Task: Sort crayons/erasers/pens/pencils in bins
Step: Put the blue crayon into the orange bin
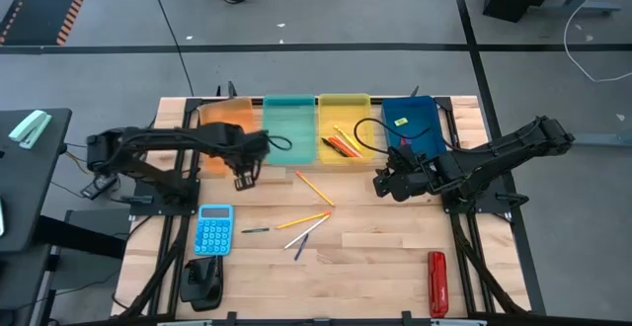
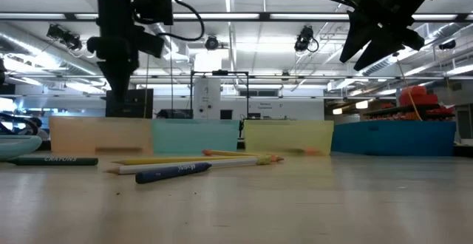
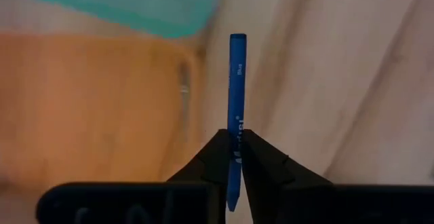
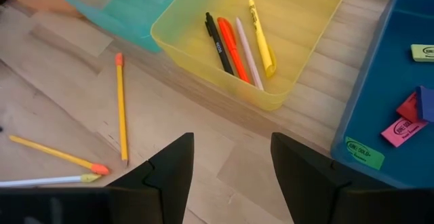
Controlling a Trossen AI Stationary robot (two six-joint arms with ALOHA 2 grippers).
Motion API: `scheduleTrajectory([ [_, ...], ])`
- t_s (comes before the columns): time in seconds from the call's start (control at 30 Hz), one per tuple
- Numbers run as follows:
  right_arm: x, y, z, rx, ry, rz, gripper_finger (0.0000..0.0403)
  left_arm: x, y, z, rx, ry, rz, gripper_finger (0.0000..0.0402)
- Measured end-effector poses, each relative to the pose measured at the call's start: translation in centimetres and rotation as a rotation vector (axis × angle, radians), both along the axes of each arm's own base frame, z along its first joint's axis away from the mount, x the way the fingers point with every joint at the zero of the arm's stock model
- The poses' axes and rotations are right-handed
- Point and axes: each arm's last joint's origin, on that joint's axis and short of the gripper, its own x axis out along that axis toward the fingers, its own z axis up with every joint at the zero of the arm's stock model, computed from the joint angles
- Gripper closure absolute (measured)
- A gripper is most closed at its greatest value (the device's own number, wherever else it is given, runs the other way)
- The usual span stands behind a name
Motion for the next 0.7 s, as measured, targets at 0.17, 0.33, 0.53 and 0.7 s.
scheduleTrajectory([
  [0.17, 0.0, 0.0, 0.0, 0.005, -0.008, -0.013, 0.0198, -3.2, 2.0, 1.5, 0.039, -0.107, 0.132, 0.0377],
  [0.33, 0.0, -0.1, 0.0, -0.005, -0.02, -0.029, 0.0198, -5.5, 4.3, 2.0, 0.069, -0.162, 0.283, 0.0371],
  [0.53, 0.0, -0.1, 0.0, -0.002, -0.026, -0.037, 0.0198, -6.3, 5.9, 1.9, 0.091, -0.131, 0.277, 0.0362],
  [0.7, 0.0, -0.1, 0.0, 0.012, -0.041, -0.058, 0.0198, -6.7, 6.2, 1.8, 0.084, -0.128, 0.315, 0.0359],
])
